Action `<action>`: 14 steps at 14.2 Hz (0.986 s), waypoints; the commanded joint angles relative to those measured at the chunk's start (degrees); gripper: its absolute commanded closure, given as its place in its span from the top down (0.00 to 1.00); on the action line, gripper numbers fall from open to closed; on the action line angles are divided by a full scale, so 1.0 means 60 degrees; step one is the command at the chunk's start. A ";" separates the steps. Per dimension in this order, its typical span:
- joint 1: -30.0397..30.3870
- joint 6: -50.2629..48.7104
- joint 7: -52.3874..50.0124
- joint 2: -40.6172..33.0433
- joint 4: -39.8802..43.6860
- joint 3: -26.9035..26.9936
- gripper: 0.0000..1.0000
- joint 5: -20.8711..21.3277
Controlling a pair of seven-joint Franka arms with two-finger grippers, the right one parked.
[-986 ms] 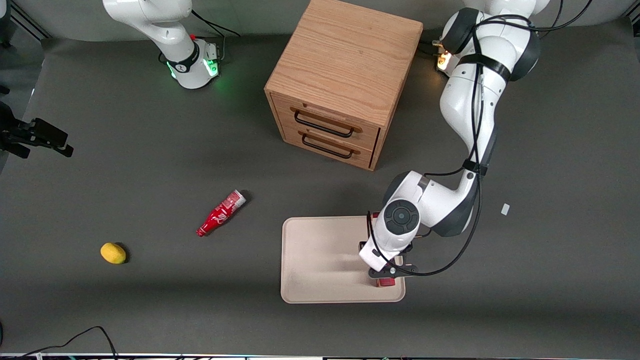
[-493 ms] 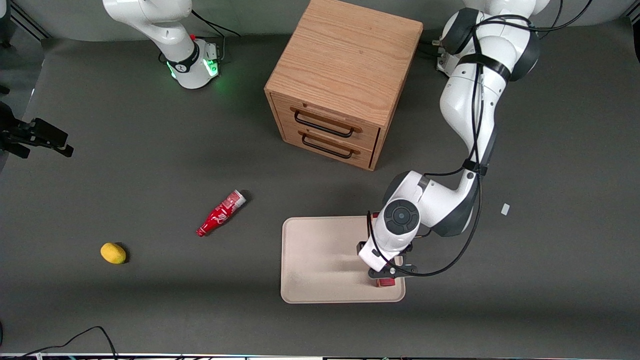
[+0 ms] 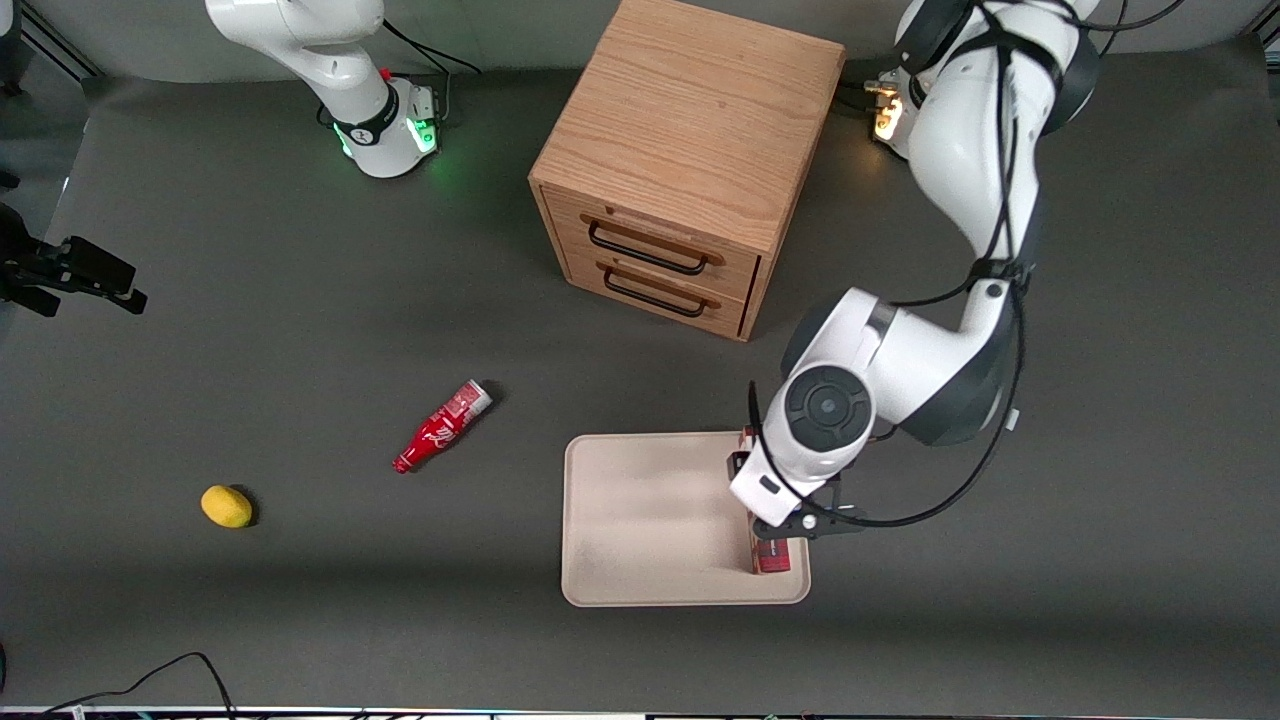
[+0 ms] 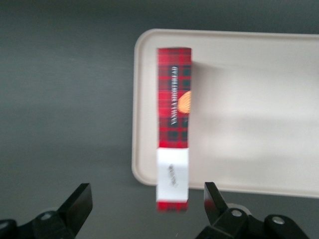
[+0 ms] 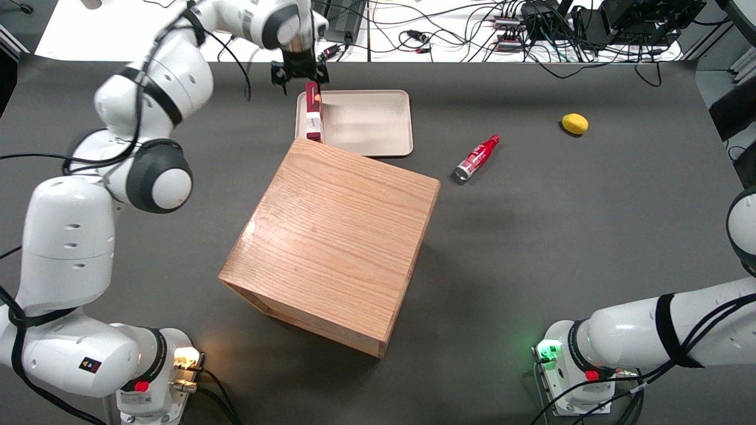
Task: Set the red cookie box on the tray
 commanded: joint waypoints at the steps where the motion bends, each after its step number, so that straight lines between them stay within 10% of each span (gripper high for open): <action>1: 0.0371 -0.0491 0.0775 -0.1476 -0.1168 0.0010 1.00 -0.0094; 8: 0.1938 -0.0141 0.3176 -0.5271 -0.5403 0.0229 1.00 -0.0591; 14: 0.1998 -0.0009 0.5990 -0.7645 -0.7616 0.2453 1.00 -0.1661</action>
